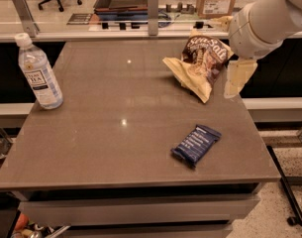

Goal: Move brown chip bag near blue plastic bottle

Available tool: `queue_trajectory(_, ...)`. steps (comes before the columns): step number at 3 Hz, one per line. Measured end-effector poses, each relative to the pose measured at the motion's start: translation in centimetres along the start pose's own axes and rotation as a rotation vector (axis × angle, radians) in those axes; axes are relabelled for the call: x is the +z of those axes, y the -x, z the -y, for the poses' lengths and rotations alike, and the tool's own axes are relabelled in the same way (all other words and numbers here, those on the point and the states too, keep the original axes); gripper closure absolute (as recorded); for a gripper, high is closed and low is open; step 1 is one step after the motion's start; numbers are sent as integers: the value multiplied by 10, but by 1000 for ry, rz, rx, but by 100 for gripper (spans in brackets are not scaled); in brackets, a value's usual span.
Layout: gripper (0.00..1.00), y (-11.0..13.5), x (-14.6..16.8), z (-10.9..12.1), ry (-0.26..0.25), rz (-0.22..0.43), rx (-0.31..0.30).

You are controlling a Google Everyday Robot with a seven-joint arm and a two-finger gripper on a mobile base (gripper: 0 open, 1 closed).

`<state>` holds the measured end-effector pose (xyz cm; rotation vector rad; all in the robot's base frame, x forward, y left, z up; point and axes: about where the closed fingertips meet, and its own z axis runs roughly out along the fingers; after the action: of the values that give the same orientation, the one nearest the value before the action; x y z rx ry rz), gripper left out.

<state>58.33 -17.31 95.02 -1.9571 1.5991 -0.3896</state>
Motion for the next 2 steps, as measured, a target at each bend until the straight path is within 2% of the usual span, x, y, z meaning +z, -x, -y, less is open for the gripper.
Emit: queue_trajectory(2, 0, -1, 24, 16, -23, -13, -65)
